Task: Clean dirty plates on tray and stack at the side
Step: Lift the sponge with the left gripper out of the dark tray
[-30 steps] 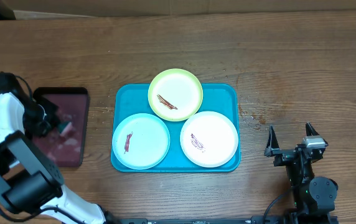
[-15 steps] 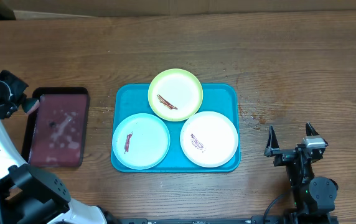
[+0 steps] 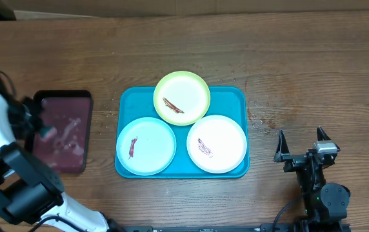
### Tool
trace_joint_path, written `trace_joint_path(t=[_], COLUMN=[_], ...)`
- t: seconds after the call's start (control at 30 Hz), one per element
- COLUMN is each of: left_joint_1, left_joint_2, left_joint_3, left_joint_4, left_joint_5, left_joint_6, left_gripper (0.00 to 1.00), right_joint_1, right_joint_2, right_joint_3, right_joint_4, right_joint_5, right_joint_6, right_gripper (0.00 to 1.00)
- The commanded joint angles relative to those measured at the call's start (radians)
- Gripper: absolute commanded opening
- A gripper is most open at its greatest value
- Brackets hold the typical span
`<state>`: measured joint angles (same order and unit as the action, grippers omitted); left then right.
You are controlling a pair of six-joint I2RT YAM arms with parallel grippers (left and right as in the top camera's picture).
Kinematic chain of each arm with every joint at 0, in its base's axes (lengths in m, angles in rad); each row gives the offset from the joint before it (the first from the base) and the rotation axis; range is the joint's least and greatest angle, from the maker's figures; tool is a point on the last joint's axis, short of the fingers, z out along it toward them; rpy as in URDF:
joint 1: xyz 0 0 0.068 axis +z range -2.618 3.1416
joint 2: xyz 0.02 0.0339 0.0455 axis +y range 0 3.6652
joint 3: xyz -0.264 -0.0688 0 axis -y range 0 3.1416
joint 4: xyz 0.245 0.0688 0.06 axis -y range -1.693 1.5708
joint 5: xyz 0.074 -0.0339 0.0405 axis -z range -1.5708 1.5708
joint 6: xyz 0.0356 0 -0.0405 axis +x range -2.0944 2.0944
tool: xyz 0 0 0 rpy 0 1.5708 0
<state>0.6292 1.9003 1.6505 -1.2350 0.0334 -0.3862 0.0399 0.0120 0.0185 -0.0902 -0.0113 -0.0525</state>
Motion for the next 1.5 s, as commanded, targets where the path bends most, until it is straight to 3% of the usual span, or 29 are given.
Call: trace_joint_path(t=[0.0,0.13,0.3,0.4,0.5,0.73,0.83,0.9,1.0,1.1,1.3,1.47], left_joint_1=[0.016,-0.014,-0.074,-0.080,-0.072,-0.074,-0.090,-0.106,-0.126,-0.126,-0.117,-0.122], left_joint_2=[-0.081,-0.078,-0.055,-0.053,-0.064,-0.116,-0.128,-0.125,-0.108,-0.088,-0.138,-0.185], left_joint_3=[0.164,0.121,-0.175,-0.247,-0.199,0.117,0.108,0.016,-0.240,-0.328,-0.096,0.202], left_joint_4=[-0.021,0.013,0.227,0.279,0.249,0.039,0.036,0.082,0.301,0.369,0.175,-0.045], left_joint_5=[0.084,0.015,-0.040,-0.041,-0.040,-0.033,-0.065,-0.102,-0.112,-0.102,-0.085,0.117], left_joint_6=[0.002,0.005,0.005,0.005,0.006,0.050,0.050,0.047,0.053,0.047,0.069,0.069], left_gripper=[0.04,0.04,0.04,0.04,0.04,0.04,0.04,0.04,0.04,0.04,0.04,0.04], right_joint_1=[-0.002,-0.002,-0.002,-0.002,-0.002,-0.002,-0.002,-0.002,-0.002,-0.002,-0.002,-0.002], right_joint_2=[-0.007,-0.007,-0.007,-0.007,-0.007,-0.007,-0.007,-0.007,-0.007,-0.007,-0.007,-0.007], right_joint_3=[-0.010,-0.010,-0.010,-0.010,-0.010,-0.010,-0.010,-0.010,-0.010,-0.010,-0.010,-0.010], right_joint_4=[0.006,0.006,0.006,0.006,0.006,0.006,0.006,0.006,0.006,0.006,0.006,0.006], right_joint_5=[0.003,0.003,0.003,0.003,0.003,0.003,0.003,0.003,0.003,0.003,0.003,0.003], right_joint_6=[-0.001,-0.001,-0.001,-0.001,-0.001,-0.001,-0.001,-0.001,-0.001,-0.001,-0.001,-0.001], right_gripper=[1.00,1.00,1.00,1.00,1.00,1.00,1.00,1.00,1.00,1.00,1.00,1.00])
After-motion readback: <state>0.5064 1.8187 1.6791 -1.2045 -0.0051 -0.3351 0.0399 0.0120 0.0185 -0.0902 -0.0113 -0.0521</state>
